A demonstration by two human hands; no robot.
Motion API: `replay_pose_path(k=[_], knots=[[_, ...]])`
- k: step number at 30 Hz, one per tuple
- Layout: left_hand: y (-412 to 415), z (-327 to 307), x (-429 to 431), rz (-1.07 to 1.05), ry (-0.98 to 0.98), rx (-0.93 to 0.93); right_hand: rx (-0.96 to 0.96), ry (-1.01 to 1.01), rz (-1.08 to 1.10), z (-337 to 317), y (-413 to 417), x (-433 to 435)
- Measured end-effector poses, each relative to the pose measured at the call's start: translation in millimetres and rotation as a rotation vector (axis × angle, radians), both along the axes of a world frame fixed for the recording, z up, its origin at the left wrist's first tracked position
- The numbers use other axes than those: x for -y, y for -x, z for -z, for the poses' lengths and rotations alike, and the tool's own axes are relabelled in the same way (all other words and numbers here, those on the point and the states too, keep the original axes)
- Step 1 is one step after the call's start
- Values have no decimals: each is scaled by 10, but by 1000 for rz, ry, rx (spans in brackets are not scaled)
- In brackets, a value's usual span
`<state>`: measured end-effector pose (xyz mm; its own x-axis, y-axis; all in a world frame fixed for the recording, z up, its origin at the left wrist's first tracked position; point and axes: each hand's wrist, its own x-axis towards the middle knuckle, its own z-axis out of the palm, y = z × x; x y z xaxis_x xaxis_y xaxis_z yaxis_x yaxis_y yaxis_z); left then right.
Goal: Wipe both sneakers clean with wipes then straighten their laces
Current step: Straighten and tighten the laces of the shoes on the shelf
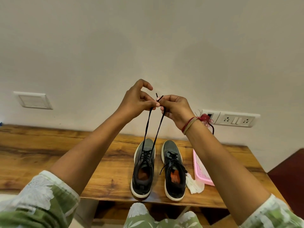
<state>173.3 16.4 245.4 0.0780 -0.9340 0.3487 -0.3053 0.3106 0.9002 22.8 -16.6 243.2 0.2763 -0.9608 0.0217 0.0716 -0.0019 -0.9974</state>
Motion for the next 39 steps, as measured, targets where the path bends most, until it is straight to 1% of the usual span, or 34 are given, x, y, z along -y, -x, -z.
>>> replay_pose_path(k=[1,3,7,11,14,17,19,22,25,27,28,30,31,32,33,35,37,39], knots=[[1,1,-4,-10,-14,-7,25,-6,-13,7,10,3],[9,6,-14,-18,-61,-44,12,15,-32,27,23,17],[-13,27,-2,0,-168,-163,-1,35,-109,28,39,26],[-40,62,29,12,-191,-204,-33,86,-206,25,83,49],[-52,91,56,-58,-144,-143,-29,79,-259,28,94,47],[-31,122,66,-132,-29,48,36,73,-201,73,63,16],[-15,169,85,-76,-12,154,107,23,-167,104,48,30],[-50,260,125,63,-102,164,136,-41,-188,125,40,61],[-124,298,137,82,-171,102,92,21,-250,159,59,63],[-169,312,132,115,-234,-14,4,137,-249,173,87,79],[-184,318,130,127,-261,-58,-116,267,-198,179,103,99],[-195,326,116,148,-296,-90,-433,664,-41,210,119,149],[-180,330,105,165,-305,-97,-544,856,13,233,113,157],[-167,334,96,179,-310,-106,-609,999,42,253,92,144],[-158,333,88,184,-310,-116,-651,1098,58,269,74,128],[-151,330,83,181,-315,-141,-717,1239,115,305,61,116],[-162,339,90,190,-336,-162,-751,1319,198,335,69,123],[-172,349,87,212,-353,-139,-751,1378,239,367,68,120]])
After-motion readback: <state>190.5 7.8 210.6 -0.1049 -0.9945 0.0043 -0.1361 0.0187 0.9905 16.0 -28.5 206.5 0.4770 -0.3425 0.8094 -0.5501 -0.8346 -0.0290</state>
